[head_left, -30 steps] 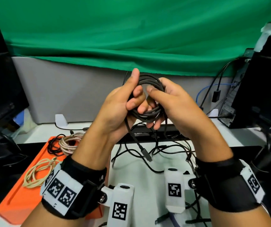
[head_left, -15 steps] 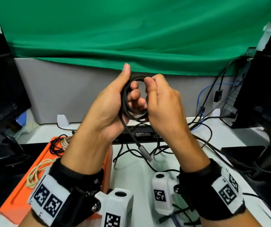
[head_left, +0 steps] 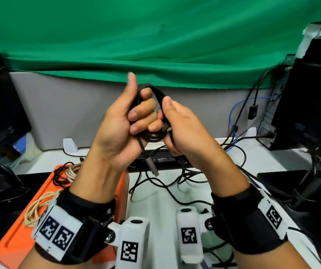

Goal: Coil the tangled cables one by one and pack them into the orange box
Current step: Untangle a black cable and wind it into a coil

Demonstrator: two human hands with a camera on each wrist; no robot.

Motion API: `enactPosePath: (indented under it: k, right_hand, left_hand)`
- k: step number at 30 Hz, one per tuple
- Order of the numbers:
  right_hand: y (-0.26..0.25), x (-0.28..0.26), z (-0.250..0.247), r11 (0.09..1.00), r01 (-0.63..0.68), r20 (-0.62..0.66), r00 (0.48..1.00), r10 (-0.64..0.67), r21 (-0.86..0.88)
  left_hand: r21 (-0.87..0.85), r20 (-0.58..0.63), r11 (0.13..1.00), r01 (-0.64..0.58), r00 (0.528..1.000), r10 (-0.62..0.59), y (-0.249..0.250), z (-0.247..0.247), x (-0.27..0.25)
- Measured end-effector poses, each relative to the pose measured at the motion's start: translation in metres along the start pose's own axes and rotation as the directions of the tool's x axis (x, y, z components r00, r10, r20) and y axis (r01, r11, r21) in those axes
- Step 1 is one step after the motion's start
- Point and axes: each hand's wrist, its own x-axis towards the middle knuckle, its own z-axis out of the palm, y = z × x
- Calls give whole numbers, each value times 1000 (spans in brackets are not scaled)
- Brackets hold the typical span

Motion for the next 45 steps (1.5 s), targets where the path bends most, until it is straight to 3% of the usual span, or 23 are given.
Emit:
enactPosePath:
  k: [3,5,7,9,10,12,15,16,17,20,22,25,28,31,33,35,36,38,39,41,42,43,45]
  right_hand:
    - [-1,0,-7,972,1,36,999,8,-233]
    - [0,-3,-9,920,16,74,997,14,-391]
    - [1,-8,-7,817,64,161,986,36,-573]
    - [-3,-14,4,668,117,258,959,116,-735]
    - [-6,-17,10,612,137,288,945,156,-779]
    - [-16,-24,16,569,197,352,920,175,-798]
    - [-37,-31,-3,605,274,412,906,100,-748]
    - [-44,-33,-17,669,258,408,910,75,-697]
    - [-49,-34,-31,758,224,387,921,41,-613]
    - [-52,-33,-61,900,221,213,966,-147,-377]
    - [-47,-28,-67,896,292,100,956,-275,-334]
    - [-36,-18,-53,824,351,-28,914,-404,-446]
    - [-24,-11,-24,774,296,-77,911,-404,-560]
    - [-13,-9,-3,765,206,-35,957,-287,-610]
    - [-9,-11,5,767,146,51,988,-146,-625]
    - [-9,-14,10,759,93,173,985,26,-645]
    - [-10,-16,12,739,95,244,965,96,-667]
    - [-16,-21,12,704,148,357,920,160,-695]
    - [-21,-23,9,698,177,389,908,157,-694]
    - [-28,-25,-3,688,219,403,908,117,-692]
    - [-31,-26,-10,679,229,395,913,99,-698]
    - [-33,-26,-18,679,230,384,919,84,-697]
    - [-35,-26,-33,714,217,350,936,42,-666]
  left_hand:
    - [90,-18,996,-27,999,29,7,-6,-1]
    - [43,-84,995,-94,992,98,13,-9,0]
    - [-17,-179,977,-213,962,206,18,-10,2]
    - [189,-222,929,-318,908,356,17,-11,2]
    - [401,-167,850,-341,885,434,12,-12,2]
    - [789,65,517,-332,881,468,0,-15,-1]
    - [974,224,-47,-220,930,293,-6,-26,-5]
    - [968,239,-136,-210,938,250,-4,-25,-5]
    - [971,232,-98,-217,953,196,0,-24,-6]
    - [913,154,388,-126,987,-41,11,-19,-12]
    - [790,135,613,-21,981,-141,14,-18,-16]
    - [477,112,876,70,984,-140,14,-14,-13]
    - [129,169,987,94,979,-116,15,-15,-9]
    - [-210,243,974,89,969,-37,20,-19,-5]
    - [-212,142,977,-33,988,64,23,-18,-3]
    - [96,9,975,-201,980,201,22,-13,-4]
    - [350,-16,896,-274,954,298,19,-11,-5]
    - [801,84,509,-314,902,424,11,-13,-5]
    - [919,156,273,-284,899,410,7,-15,-5]
    - [968,218,-186,-169,932,290,2,-19,-6]
    - [936,189,-334,-108,957,221,2,-19,-6]
    - [921,148,-384,-73,975,168,2,-17,-7]
    - [932,74,-361,-34,992,98,7,-13,-8]
